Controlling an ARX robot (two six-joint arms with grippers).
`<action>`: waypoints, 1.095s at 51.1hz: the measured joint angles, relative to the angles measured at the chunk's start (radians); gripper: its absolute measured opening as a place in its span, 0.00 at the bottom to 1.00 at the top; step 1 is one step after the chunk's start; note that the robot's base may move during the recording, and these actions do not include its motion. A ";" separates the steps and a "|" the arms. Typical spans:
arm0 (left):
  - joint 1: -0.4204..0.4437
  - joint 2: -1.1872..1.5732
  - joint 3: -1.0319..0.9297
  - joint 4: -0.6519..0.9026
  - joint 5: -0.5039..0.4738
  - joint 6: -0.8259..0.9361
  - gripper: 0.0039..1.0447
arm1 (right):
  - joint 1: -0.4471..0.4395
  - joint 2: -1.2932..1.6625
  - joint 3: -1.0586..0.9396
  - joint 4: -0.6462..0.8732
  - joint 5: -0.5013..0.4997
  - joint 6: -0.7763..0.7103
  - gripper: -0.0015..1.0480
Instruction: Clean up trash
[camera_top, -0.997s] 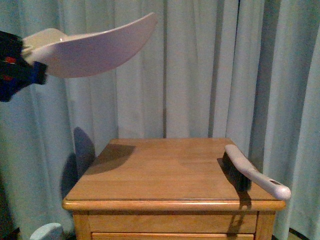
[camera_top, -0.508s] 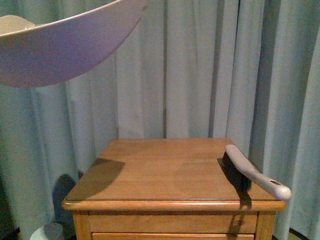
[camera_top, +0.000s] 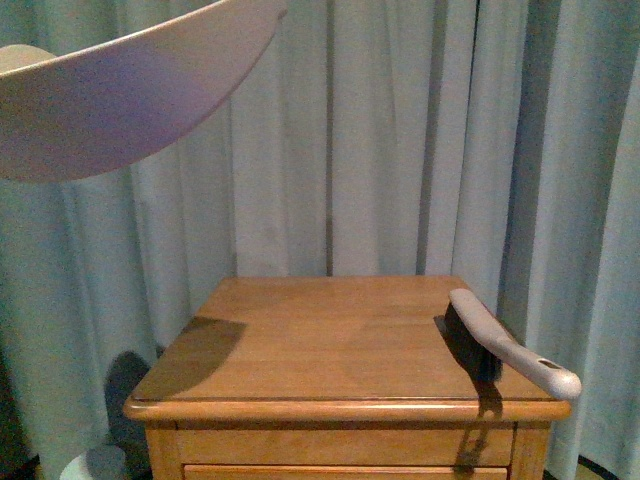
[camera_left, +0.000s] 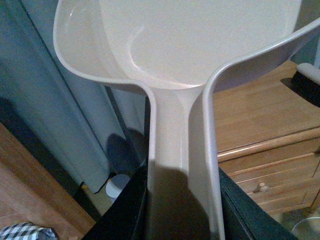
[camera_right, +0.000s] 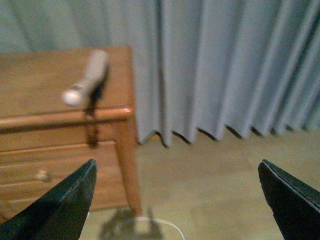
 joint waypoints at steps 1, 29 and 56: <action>0.000 0.000 0.000 0.000 0.000 0.000 0.27 | 0.000 0.023 0.008 0.001 0.018 0.006 0.93; 0.002 0.000 0.000 0.000 0.005 -0.003 0.27 | -0.006 1.025 0.819 -0.146 -0.190 0.250 0.93; 0.002 0.000 0.000 0.000 0.004 -0.003 0.27 | 0.040 1.638 1.291 -0.279 -0.243 0.322 0.93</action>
